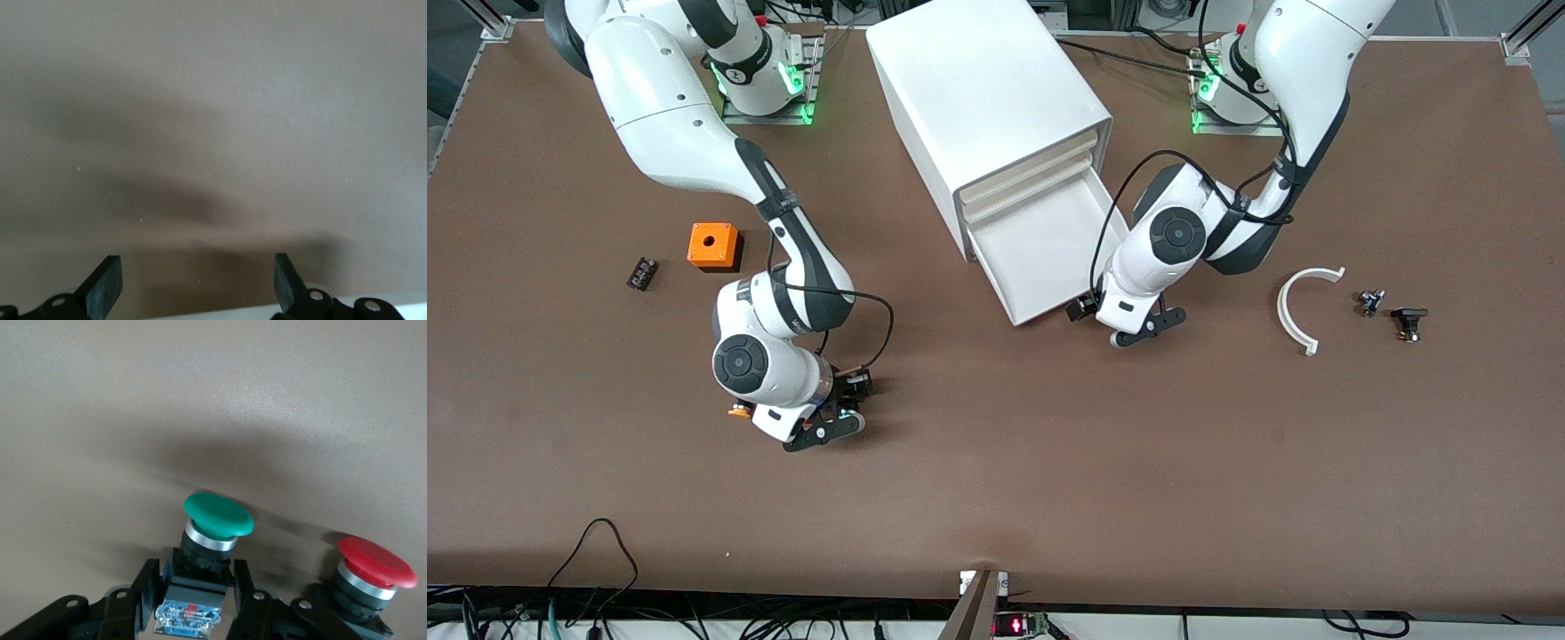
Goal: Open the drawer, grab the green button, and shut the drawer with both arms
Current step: 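Place the green button beside the red button with the right gripper, then push the drawer closed with the left gripper while the right gripper withdraws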
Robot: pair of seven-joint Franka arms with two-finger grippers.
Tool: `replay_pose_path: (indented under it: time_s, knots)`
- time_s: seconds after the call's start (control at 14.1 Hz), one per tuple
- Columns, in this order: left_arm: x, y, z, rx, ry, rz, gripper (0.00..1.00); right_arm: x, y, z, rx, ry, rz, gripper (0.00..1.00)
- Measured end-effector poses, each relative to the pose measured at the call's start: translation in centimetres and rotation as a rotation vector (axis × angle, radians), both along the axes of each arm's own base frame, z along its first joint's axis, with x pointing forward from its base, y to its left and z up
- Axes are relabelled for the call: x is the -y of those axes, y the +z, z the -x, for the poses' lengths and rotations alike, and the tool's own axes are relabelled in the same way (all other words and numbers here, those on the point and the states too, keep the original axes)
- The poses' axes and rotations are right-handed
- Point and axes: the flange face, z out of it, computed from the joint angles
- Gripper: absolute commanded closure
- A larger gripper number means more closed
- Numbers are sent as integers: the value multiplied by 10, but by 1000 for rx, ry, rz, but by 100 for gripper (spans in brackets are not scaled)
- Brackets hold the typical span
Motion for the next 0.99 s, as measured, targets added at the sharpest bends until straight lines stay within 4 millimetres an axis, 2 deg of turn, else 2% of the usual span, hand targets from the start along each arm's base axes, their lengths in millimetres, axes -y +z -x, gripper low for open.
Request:
replay_pose_path:
  time_s: [0.07, 0.14, 0.42, 0.57, 0.78, 0.99]
  knots:
    - [3, -1, 4, -14, -7, -9, 0, 0, -1, 0, -1, -6, 1, 51]
    - [6, -3, 9, -32, -13, -20, 0, 1, -1, 0, -2, -10, 1, 1]
    - [23, -8, 32, -112, -63, -64, 0, 10, 5, -6, 13, -32, -3, 0]
    - [41, -7, 50, -145, -99, -76, 0, 30, 23, -16, 27, -60, -5, 0]
    - [58, -3, 67, -170, -133, -80, 0, 65, 79, -26, 37, -100, 0, 0]
    - [74, -1, 83, -187, -155, -78, 0, 108, 158, -24, 34, -144, 23, 0]
